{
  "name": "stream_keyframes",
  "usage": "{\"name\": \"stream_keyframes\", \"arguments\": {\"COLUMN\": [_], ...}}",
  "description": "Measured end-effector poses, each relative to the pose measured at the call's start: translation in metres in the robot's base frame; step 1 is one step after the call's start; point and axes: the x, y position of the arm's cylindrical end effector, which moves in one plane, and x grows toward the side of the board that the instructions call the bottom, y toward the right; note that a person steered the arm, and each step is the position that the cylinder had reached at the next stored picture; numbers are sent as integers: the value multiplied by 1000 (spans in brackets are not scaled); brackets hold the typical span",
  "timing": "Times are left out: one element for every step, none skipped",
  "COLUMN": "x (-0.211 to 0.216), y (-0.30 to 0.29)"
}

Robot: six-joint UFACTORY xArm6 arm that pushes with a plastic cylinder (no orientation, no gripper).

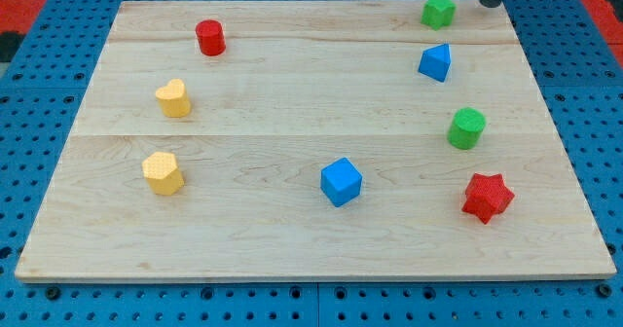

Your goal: Slide the green star to the top center

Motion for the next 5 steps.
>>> {"name": "stream_keyframes", "arguments": {"x": [18,5,-4,4,18], "y": [-31,-36,-34,-51,-79]}}
